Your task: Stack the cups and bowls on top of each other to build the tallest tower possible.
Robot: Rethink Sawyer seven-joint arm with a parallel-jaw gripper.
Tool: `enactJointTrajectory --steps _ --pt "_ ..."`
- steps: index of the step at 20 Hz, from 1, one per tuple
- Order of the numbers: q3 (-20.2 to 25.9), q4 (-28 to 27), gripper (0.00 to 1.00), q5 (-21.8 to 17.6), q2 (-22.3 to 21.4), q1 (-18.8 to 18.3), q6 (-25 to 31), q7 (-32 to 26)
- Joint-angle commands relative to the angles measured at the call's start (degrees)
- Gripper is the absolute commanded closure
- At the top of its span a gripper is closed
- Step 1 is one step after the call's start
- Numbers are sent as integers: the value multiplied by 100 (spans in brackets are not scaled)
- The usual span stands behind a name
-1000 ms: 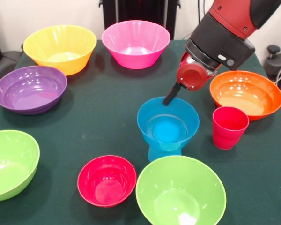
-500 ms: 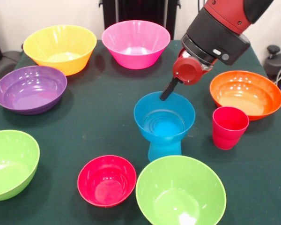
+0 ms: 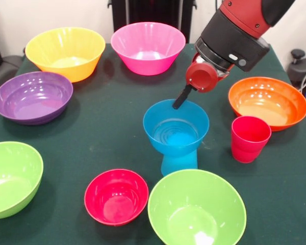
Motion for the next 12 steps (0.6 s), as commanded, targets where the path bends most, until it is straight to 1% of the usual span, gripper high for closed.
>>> enactJointTrajectory --steps 1,12 --pt "884 -127 100 -482 192 -116 -166 400" --pt "828 -234 100 -482 230 -145 -46 462"
